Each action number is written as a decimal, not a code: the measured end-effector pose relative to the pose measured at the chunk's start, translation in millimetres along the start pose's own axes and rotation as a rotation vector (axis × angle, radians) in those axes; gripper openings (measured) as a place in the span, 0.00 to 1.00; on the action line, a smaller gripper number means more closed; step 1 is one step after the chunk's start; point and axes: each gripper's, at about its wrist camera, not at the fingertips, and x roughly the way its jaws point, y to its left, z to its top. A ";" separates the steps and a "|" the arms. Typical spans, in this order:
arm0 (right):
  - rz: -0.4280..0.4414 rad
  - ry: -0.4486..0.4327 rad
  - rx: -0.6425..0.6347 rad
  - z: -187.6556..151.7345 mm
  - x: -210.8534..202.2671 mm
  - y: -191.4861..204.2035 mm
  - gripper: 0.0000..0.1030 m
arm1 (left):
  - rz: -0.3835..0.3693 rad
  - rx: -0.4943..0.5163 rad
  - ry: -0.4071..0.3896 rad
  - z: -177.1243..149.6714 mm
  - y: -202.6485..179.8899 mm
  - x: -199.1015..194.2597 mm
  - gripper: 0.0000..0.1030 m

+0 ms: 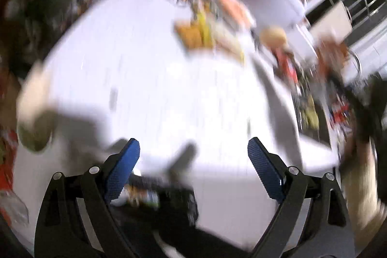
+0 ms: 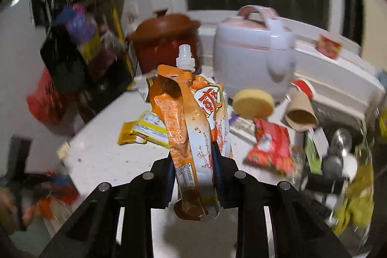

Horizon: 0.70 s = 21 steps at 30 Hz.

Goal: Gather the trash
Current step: 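Grasp the orange spout pouch with the right gripper while the left grasps a white paper wrapper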

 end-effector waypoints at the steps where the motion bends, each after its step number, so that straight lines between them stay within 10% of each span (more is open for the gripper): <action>1: 0.016 -0.006 0.032 -6.9 -9.2 -3.1 0.26 | -0.011 0.005 -0.027 19.7 -4.0 4.3 0.86; 11: 0.065 -0.018 0.159 -46.5 -28.1 0.8 0.26 | 0.138 0.081 -0.085 202.1 -21.6 107.7 0.86; 21: 0.095 -0.004 0.239 -53.2 -22.3 -5.6 0.26 | 0.313 0.062 -0.050 243.0 2.8 162.9 0.88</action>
